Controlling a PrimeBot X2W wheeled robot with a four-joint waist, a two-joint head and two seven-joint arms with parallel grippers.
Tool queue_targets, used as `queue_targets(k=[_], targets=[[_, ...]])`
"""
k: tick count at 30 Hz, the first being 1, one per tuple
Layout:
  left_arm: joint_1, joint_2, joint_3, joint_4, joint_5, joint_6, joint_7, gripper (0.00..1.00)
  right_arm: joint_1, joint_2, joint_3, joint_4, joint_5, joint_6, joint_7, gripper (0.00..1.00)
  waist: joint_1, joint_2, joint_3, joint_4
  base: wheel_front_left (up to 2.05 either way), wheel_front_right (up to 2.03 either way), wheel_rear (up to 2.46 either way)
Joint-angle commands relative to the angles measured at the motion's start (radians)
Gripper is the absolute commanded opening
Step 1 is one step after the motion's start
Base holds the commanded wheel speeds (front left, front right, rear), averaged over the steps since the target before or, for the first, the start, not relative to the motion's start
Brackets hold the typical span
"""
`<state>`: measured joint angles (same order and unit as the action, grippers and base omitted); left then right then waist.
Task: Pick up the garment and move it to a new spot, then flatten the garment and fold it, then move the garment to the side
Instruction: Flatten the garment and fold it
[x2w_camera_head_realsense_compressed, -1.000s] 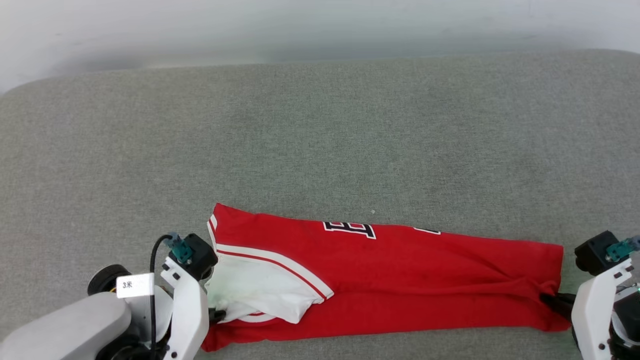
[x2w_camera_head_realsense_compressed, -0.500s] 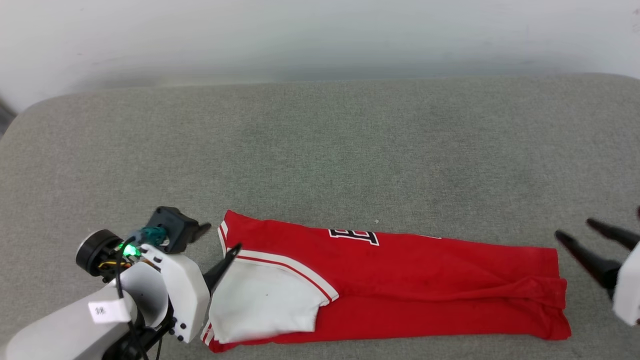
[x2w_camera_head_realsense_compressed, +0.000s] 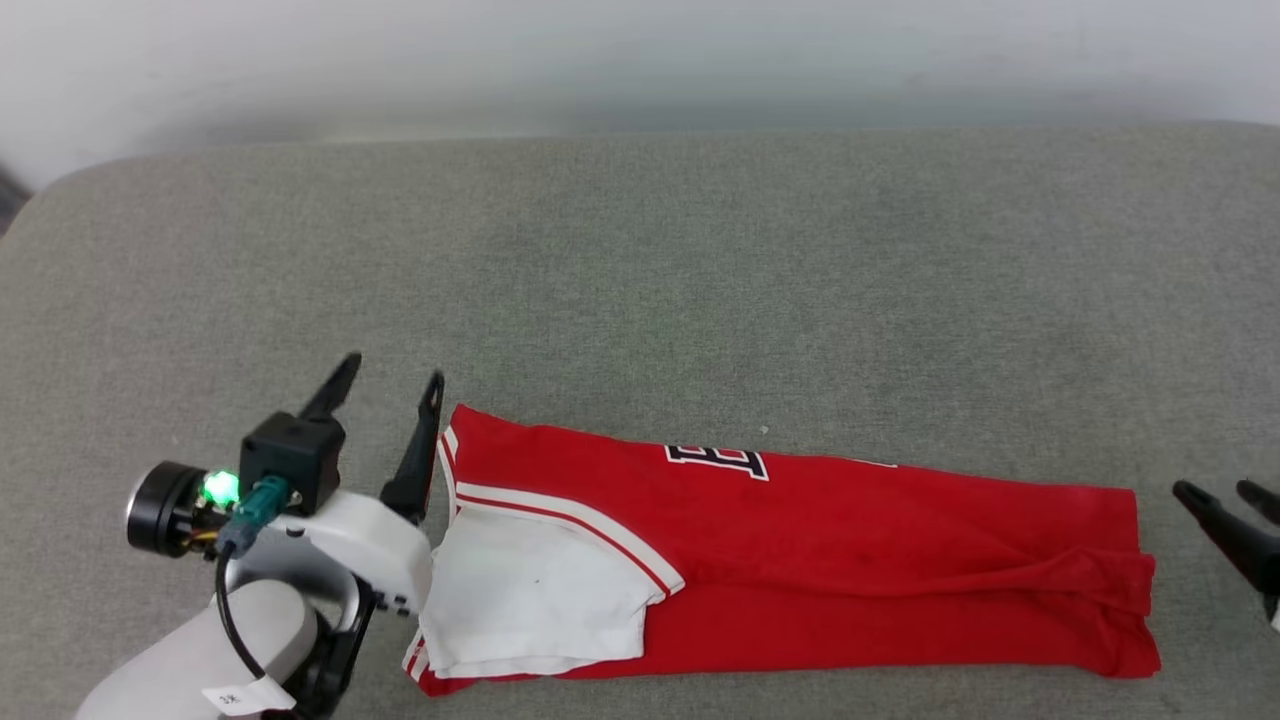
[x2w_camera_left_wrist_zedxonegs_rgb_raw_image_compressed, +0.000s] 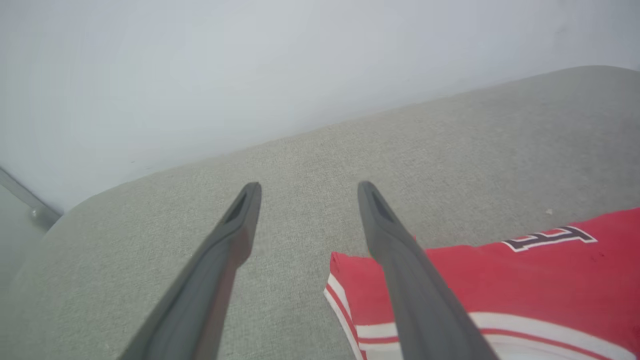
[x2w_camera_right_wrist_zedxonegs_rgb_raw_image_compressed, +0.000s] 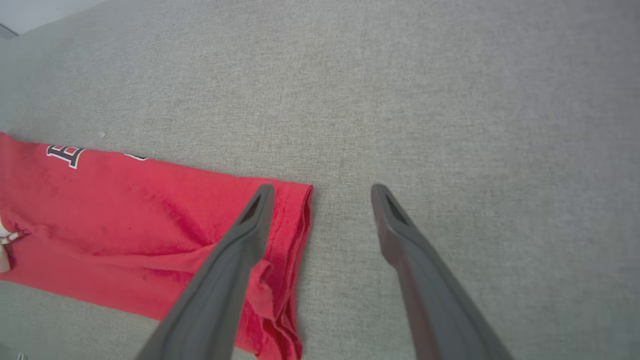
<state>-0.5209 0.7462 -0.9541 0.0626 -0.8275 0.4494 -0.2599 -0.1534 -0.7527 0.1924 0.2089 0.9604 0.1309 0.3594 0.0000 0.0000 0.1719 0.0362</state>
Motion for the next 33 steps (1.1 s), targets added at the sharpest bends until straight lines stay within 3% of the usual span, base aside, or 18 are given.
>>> queue_targets(k=[1, 9, 18, 22, 23, 24, 25, 33], targets=[[0.023, -0.022, 0.05, -0.011, 0.03, 0.012, -0.006, 1.0, 0.016, 0.019, -0.003, 0.009, 0.018, 0.0, 0.015, 1.0, 0.0, 0.0, 0.01, 0.005, 0.0, 0.0, 0.0], [0.171, -0.13, 0.304, -0.042, 0.241, 0.008, -0.006, 1.0, 0.023, 0.088, 0.039, 0.065, 0.056, 0.0, 0.13, 1.0, 0.0, 0.0, 0.037, 0.021, 0.0, 0.0, 0.0], [0.302, -0.269, 0.515, -0.062, 0.432, -0.057, -0.006, 1.0, 0.045, 0.18, 0.125, 0.081, 0.131, 0.0, 0.229, 1.0, 0.0, 0.0, 0.055, 0.033, 0.0, 0.0, 0.0], [0.346, -0.325, 0.585, -0.062, 0.519, -0.077, -0.006, 1.0, 0.034, 0.183, 0.157, 0.081, 0.128, 0.001, 0.227, 1.0, 0.0, 0.0, 0.06, 0.036, 0.0, 0.0, 0.0], [0.355, -0.339, 0.601, -0.065, 0.539, -0.08, -0.006, 1.0, 0.027, 0.183, 0.157, 0.084, 0.132, 0.001, 0.22, 0.42, 0.0, 0.0, 0.06, 0.036, 0.0, 0.0, 0.0], [0.364, -0.354, 0.619, -0.068, 0.557, -0.084, -0.006, 1.0, 0.021, 0.181, 0.156, 0.086, 0.135, 0.001, 0.217, 0.11, 0.0, 0.0, 0.06, 0.036, 0.0, 0.0, 0.0], [0.374, -0.367, 0.636, -0.072, 0.577, -0.087, -0.006, 1.0, 0.015, 0.175, 0.157, 0.086, 0.132, 0.001, 0.213, 0.0, 0.0, 0.0, 0.058, 0.036, 0.0, 0.0, 0.0], [0.451, -0.464, 0.746, -0.088, 0.662, -0.155, -0.006, 1.0, -0.022, 0.094, 0.107, 0.073, 0.14, -0.001, 0.175, 0.0, 0.0, 0.0, 0.024, 0.031, 0.0, 0.0, 0.0]])
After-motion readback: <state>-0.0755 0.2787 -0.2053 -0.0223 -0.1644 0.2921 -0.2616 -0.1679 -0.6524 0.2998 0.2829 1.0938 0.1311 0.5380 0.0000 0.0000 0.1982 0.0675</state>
